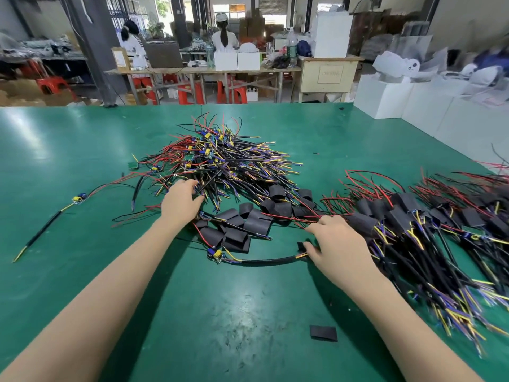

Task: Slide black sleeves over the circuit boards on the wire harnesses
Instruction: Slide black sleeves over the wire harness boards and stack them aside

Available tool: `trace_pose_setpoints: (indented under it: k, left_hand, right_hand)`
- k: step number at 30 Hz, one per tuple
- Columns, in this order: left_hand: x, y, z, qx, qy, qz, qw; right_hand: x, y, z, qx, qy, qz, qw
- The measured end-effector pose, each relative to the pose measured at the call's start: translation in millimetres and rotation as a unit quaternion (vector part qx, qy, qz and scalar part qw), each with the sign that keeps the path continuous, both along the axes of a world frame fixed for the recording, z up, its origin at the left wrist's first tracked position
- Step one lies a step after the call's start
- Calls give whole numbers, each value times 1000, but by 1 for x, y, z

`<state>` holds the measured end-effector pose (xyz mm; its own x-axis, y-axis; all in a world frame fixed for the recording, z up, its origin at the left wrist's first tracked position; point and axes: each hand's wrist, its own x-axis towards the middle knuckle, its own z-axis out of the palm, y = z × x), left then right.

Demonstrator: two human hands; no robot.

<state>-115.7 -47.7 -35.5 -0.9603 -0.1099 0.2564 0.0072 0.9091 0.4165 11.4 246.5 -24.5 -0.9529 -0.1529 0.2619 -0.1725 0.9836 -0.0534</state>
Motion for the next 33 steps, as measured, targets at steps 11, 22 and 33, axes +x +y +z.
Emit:
trace_pose_setpoints:
  k: [11, 22, 33]
  left_hand:
    - [25, -19, 19, -27, 189, -29, 981]
    - [82, -7, 41, 193, 189, -108, 957]
    - [91, -1, 23, 515, -4, -186, 837]
  right_hand:
    - [11, 15, 22, 13, -102, 64, 993]
    - [7, 10, 20, 10, -98, 26, 995]
    - [-13, -17, -1, -138, 28, 110, 984]
